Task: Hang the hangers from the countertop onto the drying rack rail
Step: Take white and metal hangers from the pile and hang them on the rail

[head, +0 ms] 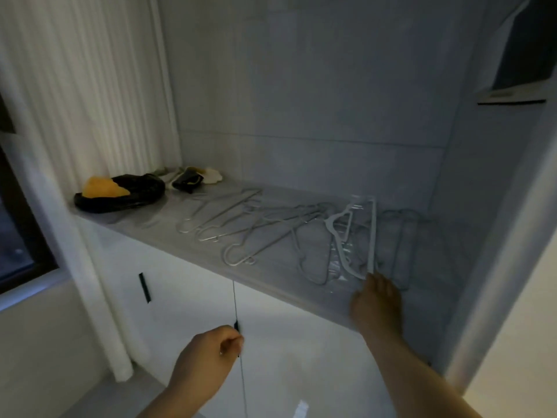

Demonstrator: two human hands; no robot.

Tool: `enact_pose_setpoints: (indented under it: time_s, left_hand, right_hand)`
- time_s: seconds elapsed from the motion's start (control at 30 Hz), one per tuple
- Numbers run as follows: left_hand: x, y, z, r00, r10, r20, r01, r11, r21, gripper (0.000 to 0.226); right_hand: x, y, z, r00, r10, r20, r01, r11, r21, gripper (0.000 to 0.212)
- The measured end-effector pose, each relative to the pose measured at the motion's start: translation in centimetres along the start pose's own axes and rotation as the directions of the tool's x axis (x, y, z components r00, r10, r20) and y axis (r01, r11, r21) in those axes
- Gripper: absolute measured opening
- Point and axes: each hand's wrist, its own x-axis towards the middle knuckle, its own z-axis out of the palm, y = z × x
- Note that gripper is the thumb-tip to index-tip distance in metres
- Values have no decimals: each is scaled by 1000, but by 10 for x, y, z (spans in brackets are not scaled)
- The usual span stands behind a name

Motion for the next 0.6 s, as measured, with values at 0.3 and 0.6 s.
enact_pose_setpoints:
  time_s: [0.3, 0.6]
  left_hand:
    - [132, 104, 45, 970, 195, 143, -210, 973, 100, 33]
    - [209, 165, 107, 967, 105, 230, -192, 898, 397, 73]
  right_hand:
    - [10, 2, 8, 995, 34, -95, -37, 999, -29, 56]
    - [18, 1, 22, 991, 90, -99, -97, 993, -60, 47]
